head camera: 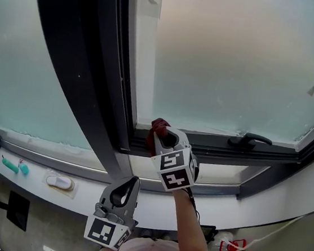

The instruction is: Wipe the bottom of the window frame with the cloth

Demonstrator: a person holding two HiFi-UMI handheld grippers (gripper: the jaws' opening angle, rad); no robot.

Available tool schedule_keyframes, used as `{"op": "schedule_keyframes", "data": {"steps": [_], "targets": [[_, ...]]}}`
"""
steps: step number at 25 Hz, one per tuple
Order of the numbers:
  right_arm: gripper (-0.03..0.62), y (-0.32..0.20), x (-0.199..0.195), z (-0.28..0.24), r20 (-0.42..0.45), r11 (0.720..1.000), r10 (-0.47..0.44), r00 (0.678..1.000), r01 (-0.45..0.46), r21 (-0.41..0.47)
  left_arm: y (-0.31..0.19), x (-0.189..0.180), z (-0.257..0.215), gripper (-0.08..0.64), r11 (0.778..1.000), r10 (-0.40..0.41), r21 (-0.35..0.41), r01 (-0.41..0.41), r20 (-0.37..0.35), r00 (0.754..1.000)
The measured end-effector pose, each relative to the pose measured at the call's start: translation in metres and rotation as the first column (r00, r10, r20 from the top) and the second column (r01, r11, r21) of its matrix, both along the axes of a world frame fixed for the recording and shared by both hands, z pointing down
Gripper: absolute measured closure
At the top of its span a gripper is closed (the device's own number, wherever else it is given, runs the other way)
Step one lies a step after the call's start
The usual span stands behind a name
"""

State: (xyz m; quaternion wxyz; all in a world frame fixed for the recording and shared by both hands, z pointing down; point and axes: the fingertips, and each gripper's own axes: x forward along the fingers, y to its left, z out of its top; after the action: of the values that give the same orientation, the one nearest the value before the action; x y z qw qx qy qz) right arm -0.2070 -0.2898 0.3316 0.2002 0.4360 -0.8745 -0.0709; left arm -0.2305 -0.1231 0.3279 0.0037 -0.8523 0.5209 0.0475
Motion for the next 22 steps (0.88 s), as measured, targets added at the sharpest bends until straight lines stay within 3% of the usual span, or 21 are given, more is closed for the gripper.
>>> {"op": "schedule_keyframes", "data": {"steps": [22], "targets": [[0.526,-0.006,0.05,0.0,0.022,0.998,0.062,0.998,-0.062,-0.009,-0.003,0.023,-0.002,0.561,1.0,0.024,0.004,-0.024,0.005,1.0]]}}
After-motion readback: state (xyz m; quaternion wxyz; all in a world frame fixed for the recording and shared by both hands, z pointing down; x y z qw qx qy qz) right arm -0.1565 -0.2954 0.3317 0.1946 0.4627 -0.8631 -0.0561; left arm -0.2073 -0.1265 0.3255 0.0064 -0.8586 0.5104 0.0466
